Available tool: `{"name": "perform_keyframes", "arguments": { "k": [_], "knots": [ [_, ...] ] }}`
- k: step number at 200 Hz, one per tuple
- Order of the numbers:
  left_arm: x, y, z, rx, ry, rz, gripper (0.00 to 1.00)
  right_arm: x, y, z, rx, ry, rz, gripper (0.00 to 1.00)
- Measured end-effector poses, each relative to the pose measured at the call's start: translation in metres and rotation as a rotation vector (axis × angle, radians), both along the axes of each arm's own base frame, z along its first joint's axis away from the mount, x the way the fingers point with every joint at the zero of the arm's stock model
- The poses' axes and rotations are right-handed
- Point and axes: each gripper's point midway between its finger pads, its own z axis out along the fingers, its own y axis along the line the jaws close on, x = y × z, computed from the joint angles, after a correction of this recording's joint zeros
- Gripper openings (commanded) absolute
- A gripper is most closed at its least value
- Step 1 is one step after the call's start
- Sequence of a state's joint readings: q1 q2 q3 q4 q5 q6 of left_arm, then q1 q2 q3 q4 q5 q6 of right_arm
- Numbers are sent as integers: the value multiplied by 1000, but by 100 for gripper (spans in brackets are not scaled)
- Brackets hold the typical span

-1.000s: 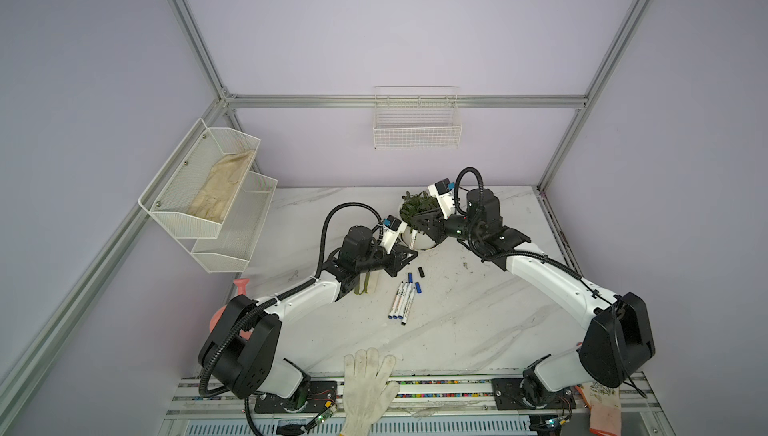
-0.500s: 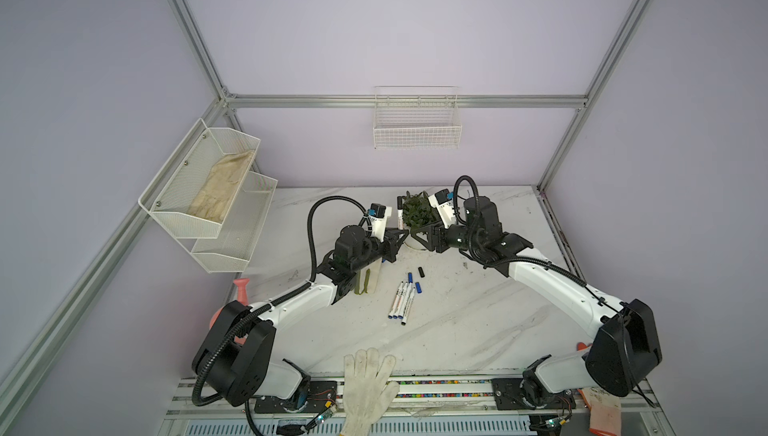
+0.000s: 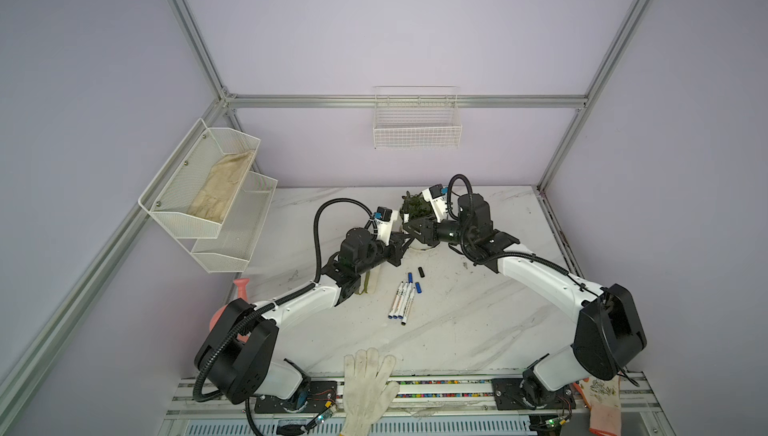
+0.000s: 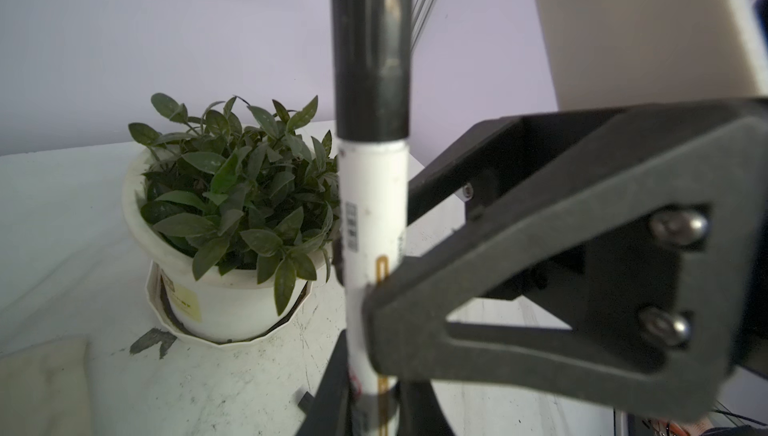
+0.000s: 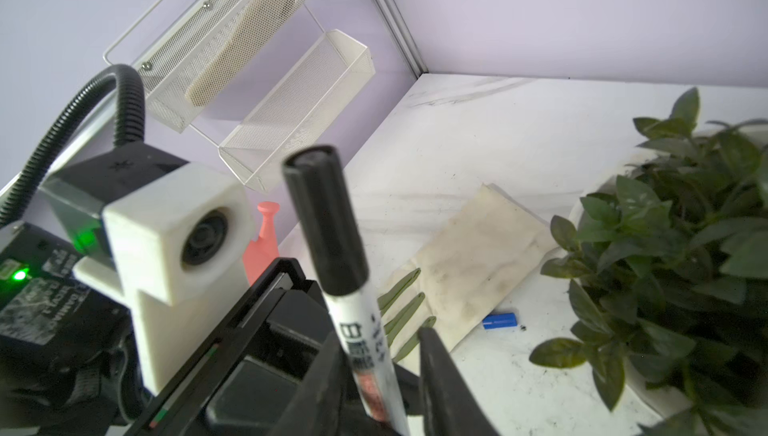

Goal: Insert the pens into the pen caps
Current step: 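Close the right gripper on the capped marker's body below the left gripper, then carry the black-capped marker beside the plant with the right gripper and set it down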

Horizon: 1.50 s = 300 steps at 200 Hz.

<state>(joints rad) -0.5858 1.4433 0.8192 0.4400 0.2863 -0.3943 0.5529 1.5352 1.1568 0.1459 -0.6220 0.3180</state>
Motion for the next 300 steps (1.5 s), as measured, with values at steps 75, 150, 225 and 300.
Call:
{"name": "perform_keyframes", "arguments": {
  "k": [75, 150, 225, 300],
  "knots": [
    [0, -2, -6, -6, 25, -6, 20, 1, -3, -7, 11, -6, -10, 2],
    [0, -4, -3, -21, 25, -4, 67, 10, -33, 18, 40, -29, -120, 1],
    [6, 29, 2, -10, 14, 149, 67, 53, -156, 23, -65, -13, -529, 1],
    [17, 50, -17, 13, 83, 246, 66, 89, -193, -149, -445, 352, -679, 1]
  ]
}}
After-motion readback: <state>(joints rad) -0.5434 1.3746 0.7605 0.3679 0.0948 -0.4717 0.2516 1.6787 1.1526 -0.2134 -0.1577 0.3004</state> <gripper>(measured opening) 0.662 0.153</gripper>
